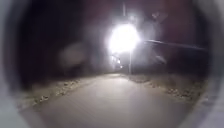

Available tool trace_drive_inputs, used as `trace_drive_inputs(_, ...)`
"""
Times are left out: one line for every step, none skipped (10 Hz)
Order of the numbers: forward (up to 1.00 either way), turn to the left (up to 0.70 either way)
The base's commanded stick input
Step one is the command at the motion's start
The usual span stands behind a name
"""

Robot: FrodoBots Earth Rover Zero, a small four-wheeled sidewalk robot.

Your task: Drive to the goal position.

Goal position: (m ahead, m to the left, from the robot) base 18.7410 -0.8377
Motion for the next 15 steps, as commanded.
trace_drive_inputs(0.85,0.00)
trace_drive_inputs(0.85,0.00)
trace_drive_inputs(0.85,0.00)
trace_drive_inputs(0.85,0.00)
trace_drive_inputs(0.85,0.00)
trace_drive_inputs(0.85,0.00)
trace_drive_inputs(0.85,0.00)
trace_drive_inputs(0.85,0.00)
trace_drive_inputs(0.85,0.00)
trace_drive_inputs(0.85,0.00)
trace_drive_inputs(0.85,0.00)
trace_drive_inputs(0.85,0.00)
trace_drive_inputs(0.85,0.00)
trace_drive_inputs(0.85,0.00)
trace_drive_inputs(0.85,0.00)
